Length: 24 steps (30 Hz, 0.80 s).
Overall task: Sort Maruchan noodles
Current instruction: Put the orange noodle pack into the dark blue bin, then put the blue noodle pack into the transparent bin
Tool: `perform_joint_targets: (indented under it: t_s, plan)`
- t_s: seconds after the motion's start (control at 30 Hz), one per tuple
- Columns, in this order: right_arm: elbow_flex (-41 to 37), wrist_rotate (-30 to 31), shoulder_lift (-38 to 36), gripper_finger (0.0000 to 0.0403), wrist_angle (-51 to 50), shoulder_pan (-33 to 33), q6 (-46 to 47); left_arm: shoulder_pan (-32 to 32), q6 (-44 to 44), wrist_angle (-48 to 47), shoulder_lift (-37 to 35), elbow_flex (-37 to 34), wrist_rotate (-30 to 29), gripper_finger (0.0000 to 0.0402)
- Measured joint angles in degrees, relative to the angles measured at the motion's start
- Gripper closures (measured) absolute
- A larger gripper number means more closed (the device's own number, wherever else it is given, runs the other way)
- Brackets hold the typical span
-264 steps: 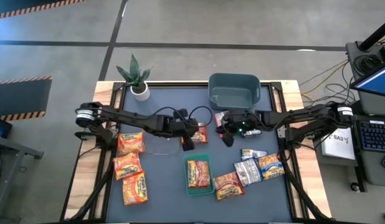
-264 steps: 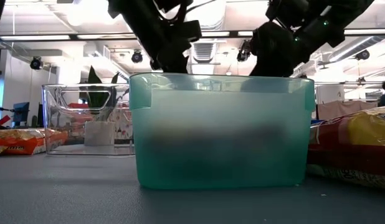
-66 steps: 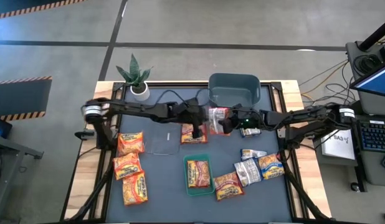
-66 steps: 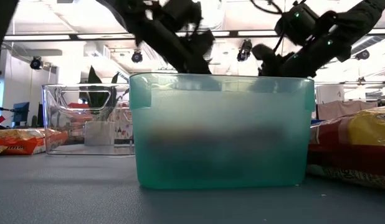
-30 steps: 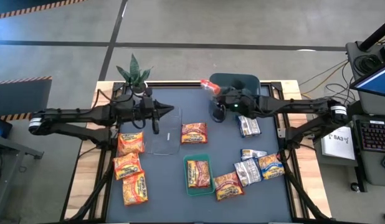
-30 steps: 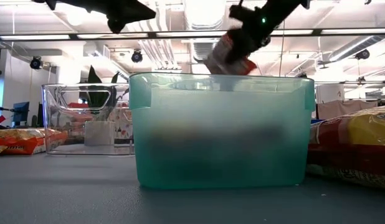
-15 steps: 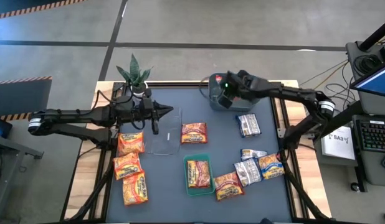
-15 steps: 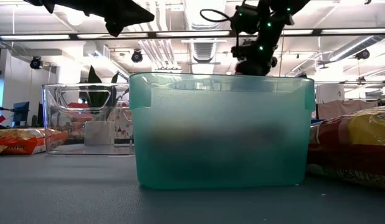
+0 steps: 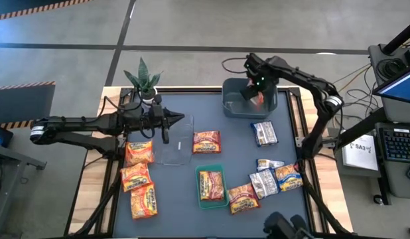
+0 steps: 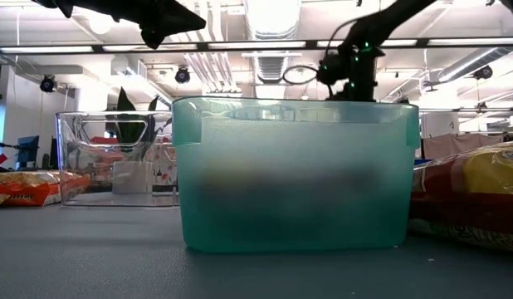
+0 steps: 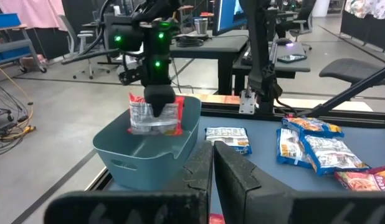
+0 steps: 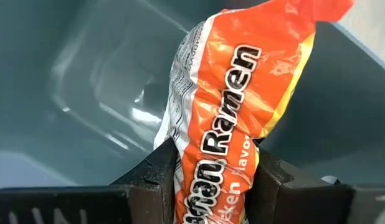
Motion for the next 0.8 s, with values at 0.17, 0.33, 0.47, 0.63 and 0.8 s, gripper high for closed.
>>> perform_joint_targets:
  t_s: [0.17,0.33,0.47,0.63,0.8]
  plan:
    - [-0.8,1.1,0.9,0.0282,-0.5,-2.7,1.5,0.0,0.1,-1.4,0.0,-0.1,0.0,0.0402]
    - [-1.8,2.9,0.2,0.0272,-0.3,-3.0,1.9,0.0,0.4,-2.1,0.0,-0.1,-0.1,0.0402]
    - [-2.5,4.5,0.0,0.0249,-0.2,-3.1,2.0,0.0,0.4,-2.1,0.0,-0.1,-0.2,0.0402]
    - [-2.6,5.9,0.0,0.0240,-0.1,-3.0,2.1,0.0,0.3,-2.1,0.0,-0.1,-0.2,0.0402]
    - [-2.7,10.6,0.0,0.0239,-1.9,-3.1,1.6,0.0,0.1,-2.1,0.0,-0.1,-0.2,0.0402]
